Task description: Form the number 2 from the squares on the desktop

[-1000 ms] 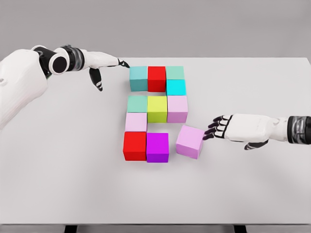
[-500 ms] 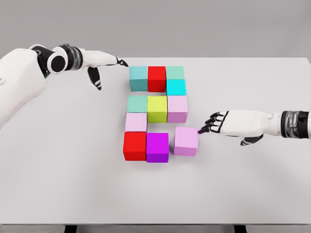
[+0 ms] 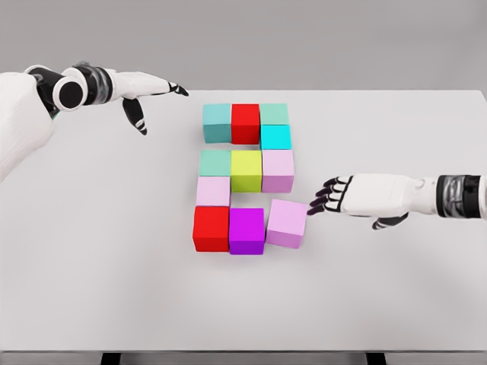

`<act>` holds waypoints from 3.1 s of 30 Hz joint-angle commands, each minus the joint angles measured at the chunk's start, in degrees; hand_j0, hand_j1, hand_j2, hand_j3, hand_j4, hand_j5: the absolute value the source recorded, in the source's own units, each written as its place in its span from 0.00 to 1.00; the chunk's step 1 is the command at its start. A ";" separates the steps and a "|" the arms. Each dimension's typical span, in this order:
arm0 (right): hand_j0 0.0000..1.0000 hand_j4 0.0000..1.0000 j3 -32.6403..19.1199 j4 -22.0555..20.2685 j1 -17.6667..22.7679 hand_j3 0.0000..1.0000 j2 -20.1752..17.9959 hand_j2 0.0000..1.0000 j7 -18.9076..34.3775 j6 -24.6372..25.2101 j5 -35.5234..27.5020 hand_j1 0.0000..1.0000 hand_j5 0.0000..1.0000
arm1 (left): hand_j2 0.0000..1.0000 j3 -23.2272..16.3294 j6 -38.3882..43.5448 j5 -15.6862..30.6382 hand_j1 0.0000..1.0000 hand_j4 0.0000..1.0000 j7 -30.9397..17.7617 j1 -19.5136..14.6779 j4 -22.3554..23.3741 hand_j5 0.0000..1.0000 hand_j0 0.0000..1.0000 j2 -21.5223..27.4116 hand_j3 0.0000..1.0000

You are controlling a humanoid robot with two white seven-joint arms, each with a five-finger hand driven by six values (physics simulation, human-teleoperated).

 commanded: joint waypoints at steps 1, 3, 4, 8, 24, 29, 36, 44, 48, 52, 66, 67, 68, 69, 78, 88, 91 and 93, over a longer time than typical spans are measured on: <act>1.00 1.00 -0.35 1.73 -0.09 1.00 -0.15 1.00 -0.02 0.13 -0.37 1.00 1.00 | 1.00 0.11 -0.01 0.11 1.00 1.00 0.04 0.00 0.06 1.00 1.00 0.06 1.00; 1.00 1.00 -0.88 4.54 -0.88 1.00 0.03 1.00 -0.02 0.13 -0.46 1.00 1.00 | 1.00 0.11 0.08 0.11 1.00 1.00 0.04 0.00 0.06 1.00 1.00 0.06 1.00; 1.00 1.00 -1.41 7.09 -1.40 1.00 0.29 1.00 -0.02 0.13 -1.77 1.00 1.00 | 1.00 0.11 -0.01 0.11 1.00 1.00 0.04 0.00 0.06 1.00 1.00 0.06 1.00; 1.00 1.00 -2.20 18.86 -2.64 1.00 0.38 1.00 -0.02 0.13 -24.51 1.00 1.00 | 1.00 0.11 0.08 0.11 1.00 1.00 0.04 0.00 0.33 1.00 1.00 0.06 1.00; 1.00 1.00 6.06 17.81 2.11 1.00 -0.24 1.00 -0.02 0.13 -45.98 1.00 1.00 | 1.00 0.20 -1.94 0.20 1.00 1.00 0.13 0.09 0.06 1.00 1.00 1.64 1.00; 1.00 1.00 7.73 16.94 2.02 1.00 0.64 1.00 -0.02 0.13 -45.89 1.00 1.00 | 1.00 0.20 -1.94 0.20 1.00 1.00 0.13 0.09 0.06 1.00 1.00 1.64 1.00; 1.00 1.00 9.05 14.65 2.02 1.00 2.05 1.00 -0.02 0.13 -45.81 1.00 1.00 | 1.00 0.11 -1.94 0.11 1.00 1.00 0.13 0.09 0.06 1.00 1.00 1.64 1.00; 1.00 1.00 9.05 14.48 1.14 1.00 4.07 1.00 -0.02 0.13 -45.89 1.00 1.00 | 1.00 0.20 -1.85 0.11 1.00 1.00 0.13 0.09 0.50 1.00 1.00 1.73 1.00; 1.00 1.00 9.05 15.00 1.14 1.00 4.51 1.00 -0.02 0.13 -45.89 1.00 1.00 | 1.00 0.11 -1.85 0.11 1.00 1.00 0.13 0.09 0.59 1.00 1.00 1.64 1.00; 1.00 1.00 9.05 16.58 0.18 1.00 5.65 1.00 -0.02 0.13 -45.98 1.00 1.00 | 1.00 0.11 -1.85 0.11 1.00 1.00 0.22 0.17 0.68 1.00 1.00 1.64 1.00; 1.00 1.00 11.16 19.22 -0.79 1.00 7.76 1.00 -0.02 0.13 -45.89 1.00 1.00 | 1.00 0.20 -1.85 0.02 1.00 1.00 0.31 0.18 0.59 1.00 1.00 1.82 1.00; 1.00 1.00 11.25 19.22 -0.97 1.00 7.94 1.00 -0.02 0.13 -45.89 1.00 1.00 | 1.00 0.20 -1.85 0.02 1.00 1.00 0.31 0.18 0.68 1.00 1.00 1.82 1.00; 1.00 1.00 11.25 19.22 -0.97 1.00 7.94 1.00 -0.02 0.13 -45.89 1.00 1.00 | 1.00 0.20 -1.85 0.02 1.00 1.00 0.31 0.26 0.68 1.00 1.00 1.73 1.00; 1.00 1.00 11.25 19.22 -0.97 1.00 8.03 1.00 -0.02 0.13 -45.89 1.00 1.00 | 1.00 0.20 -1.85 0.02 1.00 1.00 0.31 0.26 0.59 1.00 1.00 1.73 1.00; 1.00 1.00 12.39 19.05 -1.05 1.00 8.38 1.00 -0.02 0.13 -45.89 1.00 1.00 | 1.00 0.11 -1.85 0.02 1.00 1.00 0.84 0.35 0.33 1.00 1.00 2.52 1.00; 1.00 1.00 13.18 16.76 -1.14 1.00 8.38 1.00 -0.02 0.13 -45.81 1.00 1.00 | 1.00 0.20 -1.85 0.02 1.00 1.00 1.28 0.35 0.42 1.00 1.00 2.52 1.00; 1.00 1.00 13.27 16.41 -1.14 1.00 8.29 1.00 -0.02 0.13 -45.81 1.00 1.00 | 1.00 0.11 -1.85 0.02 1.00 1.00 1.36 0.35 0.42 1.00 1.00 2.52 1.00; 1.00 1.00 13.27 16.23 -1.05 1.00 8.20 1.00 -0.02 0.13 -45.81 1.00 1.00 | 1.00 0.20 -1.85 0.02 1.00 1.00 1.36 0.35 0.24 1.00 1.00 2.52 1.00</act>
